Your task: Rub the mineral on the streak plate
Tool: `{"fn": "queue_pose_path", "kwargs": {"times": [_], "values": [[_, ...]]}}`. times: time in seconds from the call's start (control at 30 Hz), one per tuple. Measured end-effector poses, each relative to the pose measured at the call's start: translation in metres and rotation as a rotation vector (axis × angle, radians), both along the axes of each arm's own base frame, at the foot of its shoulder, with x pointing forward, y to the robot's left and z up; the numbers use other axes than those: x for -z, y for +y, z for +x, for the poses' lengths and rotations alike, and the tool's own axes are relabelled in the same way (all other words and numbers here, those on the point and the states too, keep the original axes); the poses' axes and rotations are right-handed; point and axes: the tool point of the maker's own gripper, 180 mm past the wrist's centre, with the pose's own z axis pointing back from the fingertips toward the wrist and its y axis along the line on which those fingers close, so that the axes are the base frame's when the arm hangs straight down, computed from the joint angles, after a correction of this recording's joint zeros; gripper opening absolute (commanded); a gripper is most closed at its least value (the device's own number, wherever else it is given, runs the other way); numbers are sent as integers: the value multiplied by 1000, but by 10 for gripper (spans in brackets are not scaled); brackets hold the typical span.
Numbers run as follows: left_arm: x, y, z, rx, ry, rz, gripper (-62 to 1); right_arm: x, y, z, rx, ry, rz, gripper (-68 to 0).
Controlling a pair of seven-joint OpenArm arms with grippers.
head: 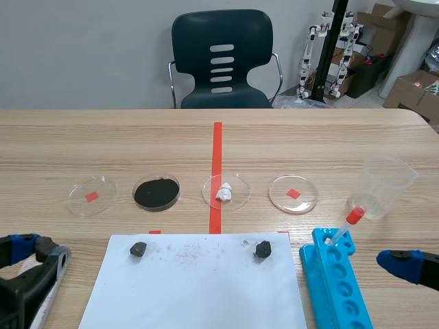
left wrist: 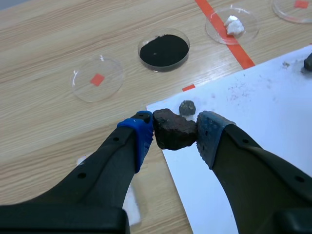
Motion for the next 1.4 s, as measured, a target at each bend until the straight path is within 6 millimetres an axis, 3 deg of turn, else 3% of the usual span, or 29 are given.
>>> {"fn": "queue_pose_path", "kwargs": {"times": [0.27,1.4], "values": [[-10,-7,-15,24,-48,-51,-493,0,0,0,0,0,0,4],[-9,-7,-15,19,-48,-54,-493,0,0,0,0,0,0,4]]}}
